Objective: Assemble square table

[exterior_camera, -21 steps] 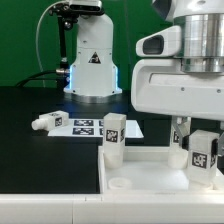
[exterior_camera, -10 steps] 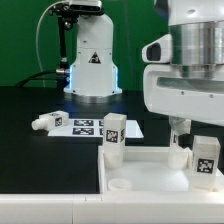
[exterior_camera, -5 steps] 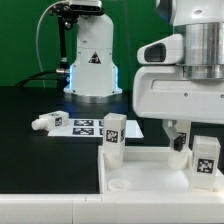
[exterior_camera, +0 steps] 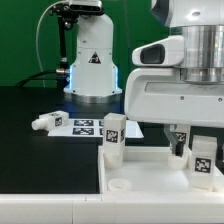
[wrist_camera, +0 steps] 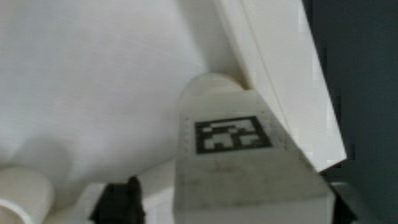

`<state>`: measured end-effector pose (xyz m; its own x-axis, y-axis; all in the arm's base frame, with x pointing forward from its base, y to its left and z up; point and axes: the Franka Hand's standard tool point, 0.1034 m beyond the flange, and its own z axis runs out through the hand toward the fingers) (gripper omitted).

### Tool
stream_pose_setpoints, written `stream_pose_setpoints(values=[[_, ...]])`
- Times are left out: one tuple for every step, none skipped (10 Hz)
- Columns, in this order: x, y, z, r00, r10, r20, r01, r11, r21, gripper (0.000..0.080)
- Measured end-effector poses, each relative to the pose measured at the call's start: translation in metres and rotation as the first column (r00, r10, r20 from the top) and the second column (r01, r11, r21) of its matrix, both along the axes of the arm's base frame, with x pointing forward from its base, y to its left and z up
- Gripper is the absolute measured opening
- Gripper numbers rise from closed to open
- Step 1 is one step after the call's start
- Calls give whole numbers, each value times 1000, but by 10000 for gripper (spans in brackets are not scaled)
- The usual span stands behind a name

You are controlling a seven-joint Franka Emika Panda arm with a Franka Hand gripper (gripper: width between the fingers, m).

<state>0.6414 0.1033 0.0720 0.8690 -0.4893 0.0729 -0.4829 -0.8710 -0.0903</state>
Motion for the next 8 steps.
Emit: stream_pose_setpoints(values=[[0,0,0,998,-66,-3,66,998,7,306],[0,0,0,994,-105,-6,106,994,11,284],[0,0,-1,980,-197,-12,198,980,21,284],[-1,1,-1,935,-355,-30,355,934,30,284],[-1,-1,-2,873,-485,-46,487,873,43,284],[-1,-3,-2,789,-609,-76,614,787,68,284],[-1,-2,-3,650,-752,-112,760,644,89,284],[-2,1,-4,471,-871,-138,882,462,93,284]])
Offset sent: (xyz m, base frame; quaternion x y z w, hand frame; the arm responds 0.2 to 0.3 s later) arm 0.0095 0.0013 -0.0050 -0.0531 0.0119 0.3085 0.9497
